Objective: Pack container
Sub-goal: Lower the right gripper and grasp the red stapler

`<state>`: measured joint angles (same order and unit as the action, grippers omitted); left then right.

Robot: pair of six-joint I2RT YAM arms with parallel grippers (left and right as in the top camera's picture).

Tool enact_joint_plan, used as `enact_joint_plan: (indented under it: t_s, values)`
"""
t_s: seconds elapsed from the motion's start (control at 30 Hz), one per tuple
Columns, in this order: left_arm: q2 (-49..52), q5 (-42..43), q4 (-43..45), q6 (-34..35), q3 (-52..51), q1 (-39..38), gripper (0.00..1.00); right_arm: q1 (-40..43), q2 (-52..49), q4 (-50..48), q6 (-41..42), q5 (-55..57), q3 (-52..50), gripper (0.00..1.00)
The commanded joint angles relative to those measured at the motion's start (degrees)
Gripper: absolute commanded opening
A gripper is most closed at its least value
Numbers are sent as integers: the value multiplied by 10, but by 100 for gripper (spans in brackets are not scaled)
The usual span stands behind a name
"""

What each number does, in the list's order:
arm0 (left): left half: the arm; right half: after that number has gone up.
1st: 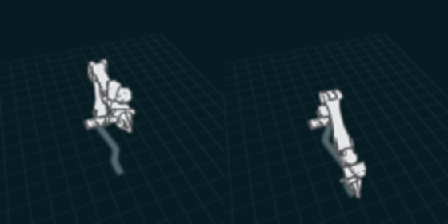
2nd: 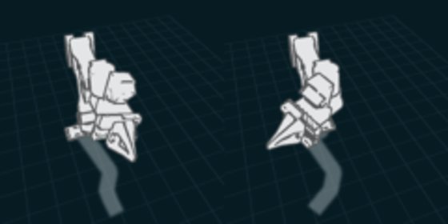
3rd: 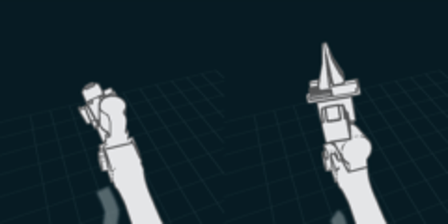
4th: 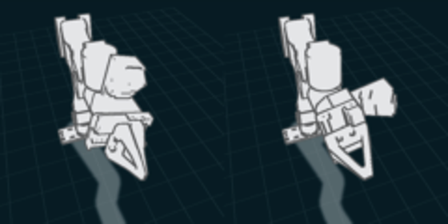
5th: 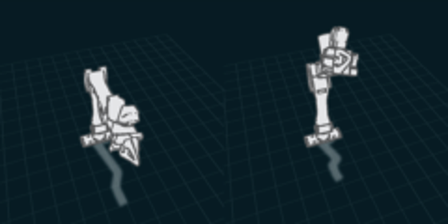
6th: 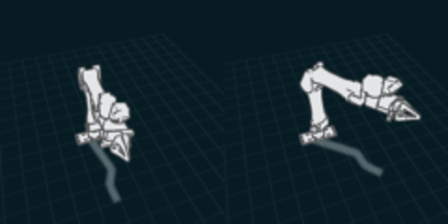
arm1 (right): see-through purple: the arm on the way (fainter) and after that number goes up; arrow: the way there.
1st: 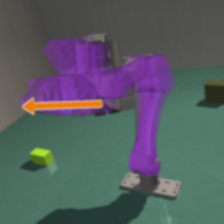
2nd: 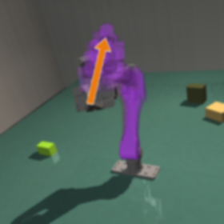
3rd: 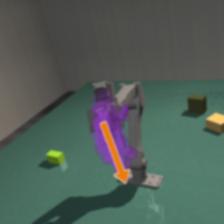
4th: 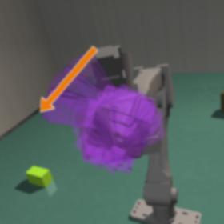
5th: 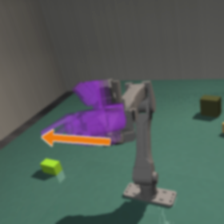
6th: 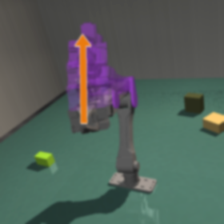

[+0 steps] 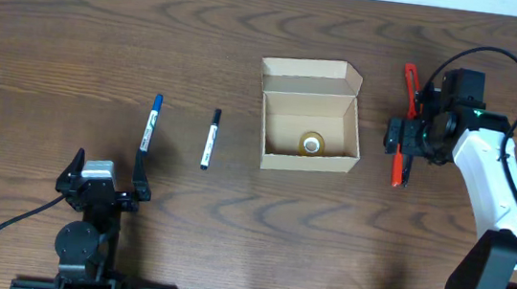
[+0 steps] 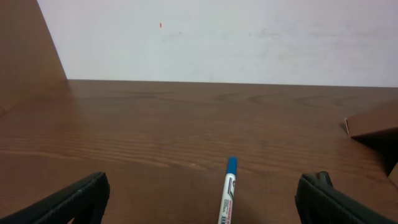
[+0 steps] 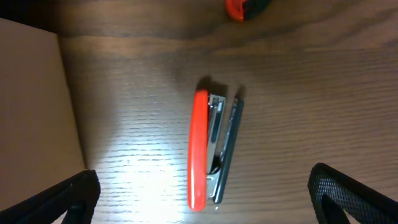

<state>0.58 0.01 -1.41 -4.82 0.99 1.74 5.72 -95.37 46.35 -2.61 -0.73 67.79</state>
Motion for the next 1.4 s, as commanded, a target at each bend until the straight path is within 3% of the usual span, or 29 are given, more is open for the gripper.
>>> enact_joint_plan:
  t_s: [0.0,0.53,1.37]
  values:
    - [-4,10,-30,-8,-7,2,95,10,-26,-3,-22,-3,0,99]
    - [-4,10,-30,-8,-7,2,95,14,-99,-3,4,-26,0,99]
    - [-4,9,-30,-8,-7,2,95,14,-108,-55,9,-13,-49,99]
